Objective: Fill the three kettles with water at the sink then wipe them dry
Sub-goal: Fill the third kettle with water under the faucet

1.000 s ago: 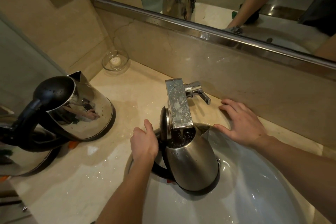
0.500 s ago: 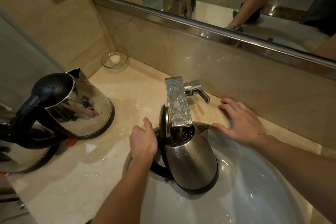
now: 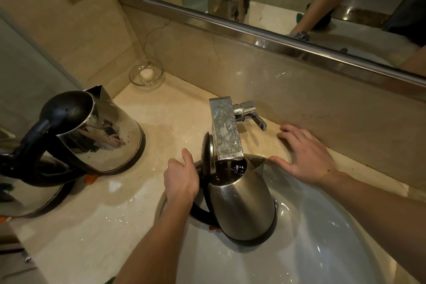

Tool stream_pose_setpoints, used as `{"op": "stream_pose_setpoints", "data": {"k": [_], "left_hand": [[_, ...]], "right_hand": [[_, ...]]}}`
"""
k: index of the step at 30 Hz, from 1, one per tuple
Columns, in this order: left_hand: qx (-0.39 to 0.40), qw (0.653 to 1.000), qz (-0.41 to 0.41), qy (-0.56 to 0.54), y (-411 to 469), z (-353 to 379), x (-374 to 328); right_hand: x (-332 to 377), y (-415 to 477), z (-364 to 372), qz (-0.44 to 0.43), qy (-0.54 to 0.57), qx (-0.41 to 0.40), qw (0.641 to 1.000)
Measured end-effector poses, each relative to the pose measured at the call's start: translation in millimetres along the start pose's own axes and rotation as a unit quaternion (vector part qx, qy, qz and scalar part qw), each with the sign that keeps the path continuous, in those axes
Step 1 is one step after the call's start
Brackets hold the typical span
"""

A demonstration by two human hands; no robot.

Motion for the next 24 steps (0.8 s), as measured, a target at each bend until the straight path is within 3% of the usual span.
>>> {"op": "stream_pose_setpoints", "data": {"k": [24], "left_hand": [[-0.003, 1.0, 0.002, 0.007, 0.5, 1.5, 0.7]], "right_hand": [[0.2, -0.4, 0.4, -0.002, -0.005, -0.009, 1.0]]}}
Point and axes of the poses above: each hand's wrist, its own y-axis towards the middle knuckle, its own z-axis out of the palm, x = y × z, the point moved 1 cm from there along y, towards the middle knuckle, and after that the axes turned 11 degrees about -z, right-handed, at the moved point
